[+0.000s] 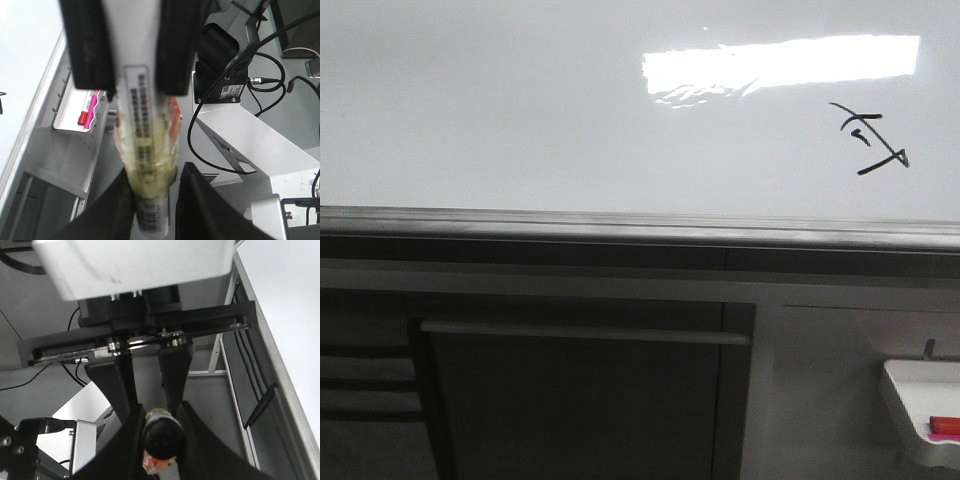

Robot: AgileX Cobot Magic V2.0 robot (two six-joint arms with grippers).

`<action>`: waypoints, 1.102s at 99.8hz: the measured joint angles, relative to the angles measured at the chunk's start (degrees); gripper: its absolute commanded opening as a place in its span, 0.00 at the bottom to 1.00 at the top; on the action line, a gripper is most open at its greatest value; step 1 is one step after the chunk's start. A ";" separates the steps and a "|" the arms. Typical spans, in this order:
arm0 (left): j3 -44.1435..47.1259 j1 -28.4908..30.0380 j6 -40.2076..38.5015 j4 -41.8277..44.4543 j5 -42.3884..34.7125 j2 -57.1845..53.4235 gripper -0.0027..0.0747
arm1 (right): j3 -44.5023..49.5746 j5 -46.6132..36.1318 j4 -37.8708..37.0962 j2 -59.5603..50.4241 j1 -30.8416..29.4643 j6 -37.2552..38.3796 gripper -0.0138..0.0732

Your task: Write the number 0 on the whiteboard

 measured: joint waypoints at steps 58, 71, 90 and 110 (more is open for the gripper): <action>-0.13 0.00 0.00 0.21 0.97 0.00 0.25 | 0.00 -0.11 0.00 0.00 0.00 -0.13 0.41; -0.13 0.00 0.00 0.34 0.97 0.00 0.25 | 0.00 -0.24 0.00 0.00 0.00 -0.13 0.41; -0.13 0.00 0.00 0.96 0.97 0.00 0.25 | 0.00 -0.24 0.00 0.00 0.00 -0.13 0.41; -0.13 0.00 0.00 2.70 0.97 0.00 0.25 | 0.00 -0.83 -0.99 0.00 0.00 -0.13 0.41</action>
